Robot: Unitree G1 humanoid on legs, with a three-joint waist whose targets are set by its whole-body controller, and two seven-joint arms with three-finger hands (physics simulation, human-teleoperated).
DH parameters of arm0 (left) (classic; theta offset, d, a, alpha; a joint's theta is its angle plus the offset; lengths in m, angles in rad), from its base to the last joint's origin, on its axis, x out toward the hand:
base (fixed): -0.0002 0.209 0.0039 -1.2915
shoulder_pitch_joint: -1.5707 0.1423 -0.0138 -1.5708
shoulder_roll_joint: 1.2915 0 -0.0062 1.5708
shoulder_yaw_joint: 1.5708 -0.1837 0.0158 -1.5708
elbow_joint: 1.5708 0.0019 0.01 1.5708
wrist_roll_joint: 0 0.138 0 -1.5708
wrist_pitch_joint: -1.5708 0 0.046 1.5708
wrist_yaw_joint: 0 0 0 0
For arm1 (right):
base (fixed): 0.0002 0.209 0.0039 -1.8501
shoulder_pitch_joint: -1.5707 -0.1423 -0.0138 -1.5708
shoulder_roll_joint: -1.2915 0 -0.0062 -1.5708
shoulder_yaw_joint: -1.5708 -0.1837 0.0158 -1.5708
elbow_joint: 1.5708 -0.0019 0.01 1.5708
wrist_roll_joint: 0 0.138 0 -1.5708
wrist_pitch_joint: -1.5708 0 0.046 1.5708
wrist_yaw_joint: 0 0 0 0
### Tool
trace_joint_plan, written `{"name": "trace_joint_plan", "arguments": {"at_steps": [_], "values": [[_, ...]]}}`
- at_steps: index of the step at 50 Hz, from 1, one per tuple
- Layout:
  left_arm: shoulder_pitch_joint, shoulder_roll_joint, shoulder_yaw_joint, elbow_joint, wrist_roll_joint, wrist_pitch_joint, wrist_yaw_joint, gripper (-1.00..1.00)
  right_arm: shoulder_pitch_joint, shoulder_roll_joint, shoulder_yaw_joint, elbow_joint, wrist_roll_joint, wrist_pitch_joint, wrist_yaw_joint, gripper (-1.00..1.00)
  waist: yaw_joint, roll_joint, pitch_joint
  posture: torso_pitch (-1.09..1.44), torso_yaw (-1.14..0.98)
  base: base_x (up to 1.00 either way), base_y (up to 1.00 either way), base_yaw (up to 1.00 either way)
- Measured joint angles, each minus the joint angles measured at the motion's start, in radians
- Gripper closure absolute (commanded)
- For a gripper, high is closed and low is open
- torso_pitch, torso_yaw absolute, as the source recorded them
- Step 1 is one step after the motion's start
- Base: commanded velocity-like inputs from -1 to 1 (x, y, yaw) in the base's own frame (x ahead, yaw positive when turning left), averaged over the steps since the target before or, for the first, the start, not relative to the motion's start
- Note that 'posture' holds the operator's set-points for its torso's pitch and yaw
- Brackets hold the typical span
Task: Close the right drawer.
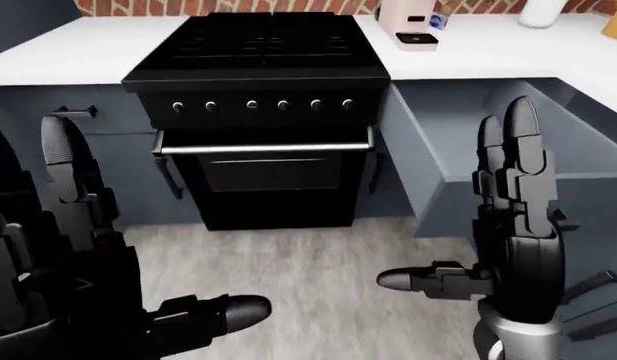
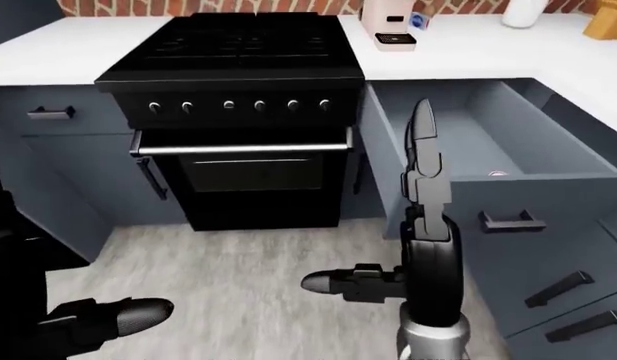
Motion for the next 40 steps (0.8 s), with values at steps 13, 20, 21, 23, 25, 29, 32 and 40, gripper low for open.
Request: {"name": "trace_joint_plan", "arguments": {"at_steps": [13, 20, 21, 23, 25, 29, 32, 40], "values": [[-0.003, -0.003, -0.002, 0.010, -0.003, 0.007, -0.001, -1.00, 0.015, 0.008, -0.048, -0.030, 0.022, -0.006, -0.013, -1.00, 0.000, -0.002, -0.002, 0.00, 0.00, 0.00, 0.00, 0.00], [0.009, -0.001, -0.003, 0.009, -0.008, 0.003, 0.002, -1.00, 0.040, 0.016, -0.018, -0.030, 0.017, -0.030, -0.007, -1.00, -0.013, -0.003, 0.022, 0.00, 0.00, 0.00, 0.00, -0.44], [0.014, -0.001, -0.003, 0.015, -0.010, -0.007, 0.003, -1.00, 0.051, 0.017, -0.002, -0.021, 0.011, -0.044, -0.012, -1.00, -0.017, -0.010, 0.027, 0.00, 0.00, 0.00, 0.00, -0.85], [0.015, 0.000, -0.008, 0.025, -0.012, -0.013, 0.002, -1.00, 0.069, 0.017, 0.016, -0.009, 0.002, -0.061, -0.015, -1.00, -0.023, -0.027, 0.035, 0.00, 0.00, 0.00, 0.00, -0.85], [0.013, -0.002, -0.015, 0.026, -0.012, -0.007, -0.001, -1.00, 0.070, 0.011, 0.013, -0.003, -0.002, -0.064, -0.018, -1.00, -0.037, -0.030, 0.040, 0.00, 0.00, 0.00, 0.00, -0.85], [0.013, -0.003, -0.026, 0.023, -0.008, 0.004, -0.009, -1.00, 0.069, 0.007, -0.004, 0.007, -0.001, -0.058, -0.031, -1.00, -0.052, -0.018, 0.029, 0.00, 0.00, 0.00, 0.00, -0.85], [0.012, -0.003, -0.019, 0.009, -0.008, 0.000, -0.005, -1.00, 0.065, 0.007, 0.007, -0.006, -0.001, -0.067, -0.033, -1.00, -0.040, 0.014, 0.036, 0.00, 0.00, 0.00, 0.00, -0.85], [0.023, 0.001, -0.013, 0.032, -0.011, -0.020, 0.002, -1.00, 0.082, 0.009, 0.027, 0.022, -0.009, -0.075, -0.028, -1.00, 0.000, 0.085, 0.043, 0.00, 0.00, 0.00, 0.00, -0.85]]}}
